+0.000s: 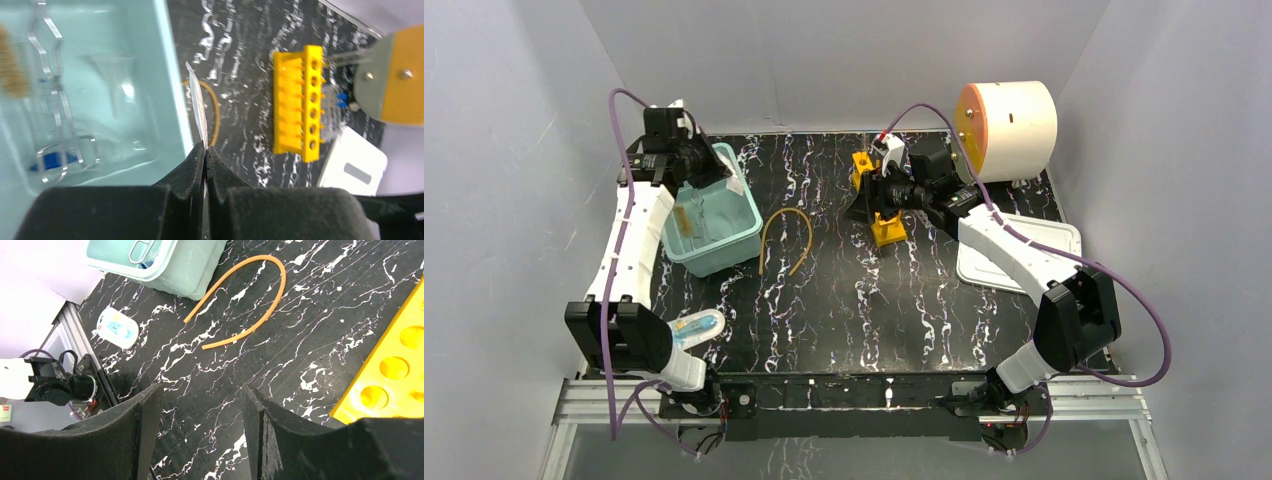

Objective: Organize the chemistry lab equipment

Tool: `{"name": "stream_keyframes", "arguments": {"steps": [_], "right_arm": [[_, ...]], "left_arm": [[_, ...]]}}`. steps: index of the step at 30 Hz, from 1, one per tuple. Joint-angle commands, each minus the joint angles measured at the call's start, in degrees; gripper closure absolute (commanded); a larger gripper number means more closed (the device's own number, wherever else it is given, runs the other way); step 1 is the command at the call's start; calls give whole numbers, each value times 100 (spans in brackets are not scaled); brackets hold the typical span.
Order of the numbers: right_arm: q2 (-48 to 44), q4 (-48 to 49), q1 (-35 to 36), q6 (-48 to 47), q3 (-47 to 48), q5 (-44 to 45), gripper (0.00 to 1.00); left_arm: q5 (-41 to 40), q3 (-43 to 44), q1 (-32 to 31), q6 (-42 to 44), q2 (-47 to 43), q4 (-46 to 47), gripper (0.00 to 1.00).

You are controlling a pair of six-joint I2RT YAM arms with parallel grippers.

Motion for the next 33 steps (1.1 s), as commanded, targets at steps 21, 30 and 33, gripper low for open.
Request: {"name": "stream_keyframes", "arguments": {"steps": [21,30,33], "right_arm": [[672,-140,-25,-74,634,141,33],[1005,-311,-26,-301,1032,163,32],[1026,-306,-19,-333,1038,159,32]], "left_arm": [[-1404,-410,1502,1628,1073,-487,100],[-1220,-161,1496,1722,1801,-405,100],[-1170,-143,1497,1690,1800,-289,89]]}}
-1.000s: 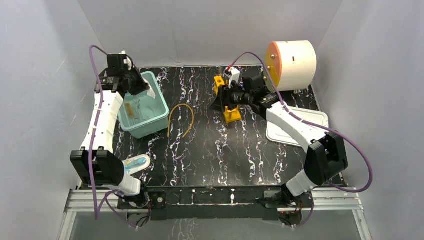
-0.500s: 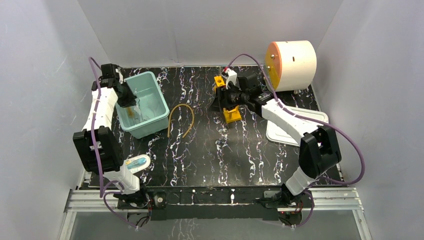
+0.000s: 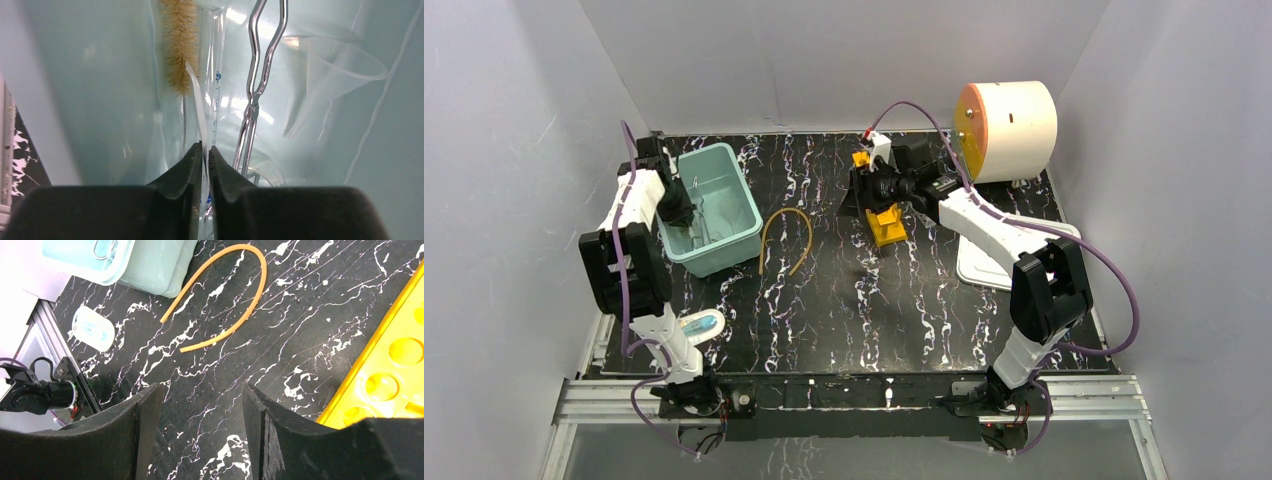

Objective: Organize the chemistry lab equipment

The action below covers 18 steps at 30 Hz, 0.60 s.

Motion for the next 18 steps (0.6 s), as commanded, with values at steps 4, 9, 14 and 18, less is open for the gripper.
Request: {"name": "stream_keyframes", "arguments": {"steps": [4,9,14,18], "right_arm": [[16,45,-19,-161,266,4,32],[84,32,-2,-138,302,44,32],[311,-224,326,-224,593,658,32],[677,-564,739,-173,979,1647,32]], "left_arm": [[-104,406,1,-14,-207,-44,75],[-69,749,-3,-176,-485,-232,68],[888,969,-3,-363,-973,-172,63],[1994,826,-3,-581,-1437,235,48]]}}
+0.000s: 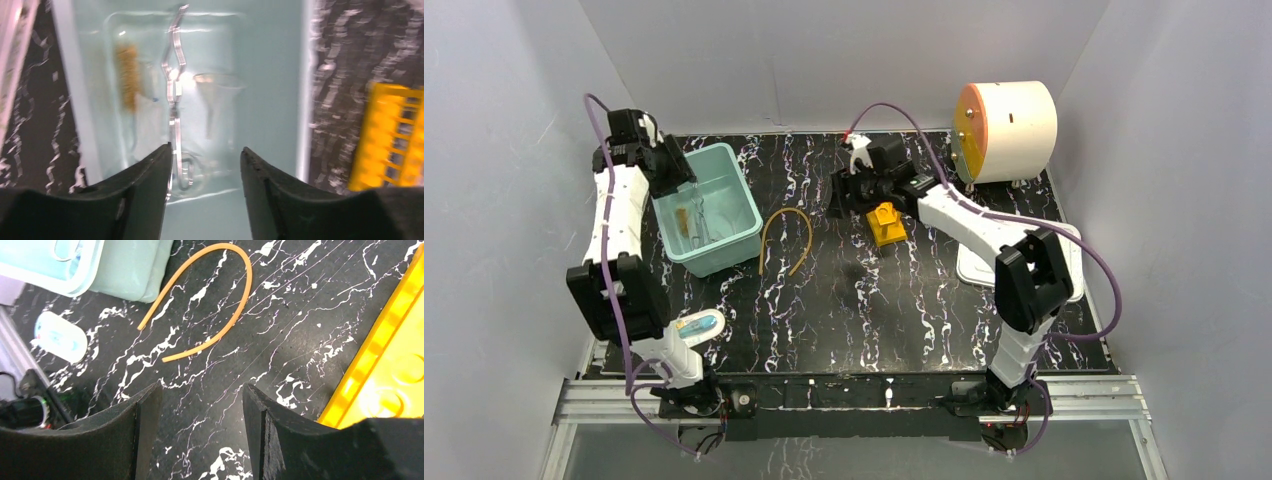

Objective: Organize the chemistry lab equipment

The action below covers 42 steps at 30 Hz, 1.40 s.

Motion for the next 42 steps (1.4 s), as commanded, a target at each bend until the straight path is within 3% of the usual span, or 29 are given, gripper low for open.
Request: {"name": "stream_keyframes", "arguments": {"steps": [1,3,6,16,24,32,42], "right_arm": [[348,-344,501,-19,635,1222,32],[603,-510,670,109,848,1767,32],[1085,-774,853,259,1207,2359,32],[2370,-1681,1097,683,2547,3061,32],[3575,-2843,1155,918,4236,3130,32],[4564,-3515,1299,981,5701,3378,35],[5205,-4036,1461,825,6422,3930,57]], "left_arm": [[1407,42,-6,-343,-839,411,43],[1678,-162,-21,-459,-985,703,29],[1860,-152,-73,-569,-986,768,23],[2865,-120,-690,-871,-1322,1096,16],[3381,-322,-1107,-632,-1590,1254,15],[2725,-394,-1360,-608,-1872,1057,15],[2192,-237,-1487,-507,-1886,784,15]]}}
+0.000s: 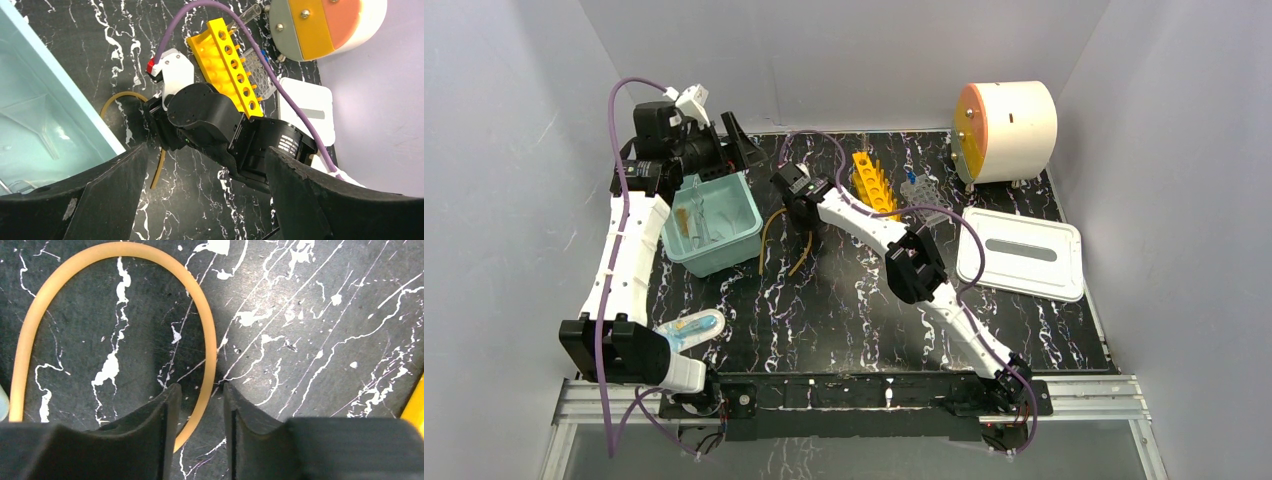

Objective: Organize the chemistry lab equipment

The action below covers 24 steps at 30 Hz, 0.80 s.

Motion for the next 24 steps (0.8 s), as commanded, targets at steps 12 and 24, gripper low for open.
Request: {"name": "stream_keyframes", "arguments": {"steps": [12,24], "right_arm": [[-111,-55,-58,-236,-263,734,100],[-3685,2828,-278,-1141,-3876,348,100]], "left_arm": [[-1867,248,-103,-277,-44,-659,13],[-2476,352,-103,-655,56,-878,9]]}}
